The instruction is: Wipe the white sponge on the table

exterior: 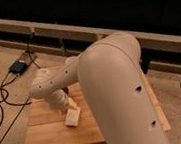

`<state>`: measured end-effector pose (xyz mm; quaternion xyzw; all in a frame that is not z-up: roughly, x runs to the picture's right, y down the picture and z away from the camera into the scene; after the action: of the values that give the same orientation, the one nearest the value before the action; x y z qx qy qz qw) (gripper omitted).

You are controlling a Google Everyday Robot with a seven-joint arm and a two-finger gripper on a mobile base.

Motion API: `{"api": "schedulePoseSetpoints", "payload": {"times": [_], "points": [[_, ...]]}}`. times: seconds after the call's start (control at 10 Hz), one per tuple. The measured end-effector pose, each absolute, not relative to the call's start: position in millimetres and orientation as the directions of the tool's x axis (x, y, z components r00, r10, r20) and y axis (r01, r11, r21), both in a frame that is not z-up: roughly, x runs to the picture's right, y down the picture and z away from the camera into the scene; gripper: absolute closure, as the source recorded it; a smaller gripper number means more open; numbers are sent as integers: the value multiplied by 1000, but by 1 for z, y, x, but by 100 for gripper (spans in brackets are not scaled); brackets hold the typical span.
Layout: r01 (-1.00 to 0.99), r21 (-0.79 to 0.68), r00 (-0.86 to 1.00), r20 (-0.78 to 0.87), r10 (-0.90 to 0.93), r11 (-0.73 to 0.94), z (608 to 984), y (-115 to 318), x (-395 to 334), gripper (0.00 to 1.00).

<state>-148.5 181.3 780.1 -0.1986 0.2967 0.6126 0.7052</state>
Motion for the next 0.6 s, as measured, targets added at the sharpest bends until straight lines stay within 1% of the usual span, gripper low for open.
{"api": "schedulePoseSetpoints", "payload": {"times": [0.4,0.6], "points": [[-985,72,69,-666,743,155,777,197,-165,35],[-984,72,76,-654,752,161,777,196,-168,35]]}}
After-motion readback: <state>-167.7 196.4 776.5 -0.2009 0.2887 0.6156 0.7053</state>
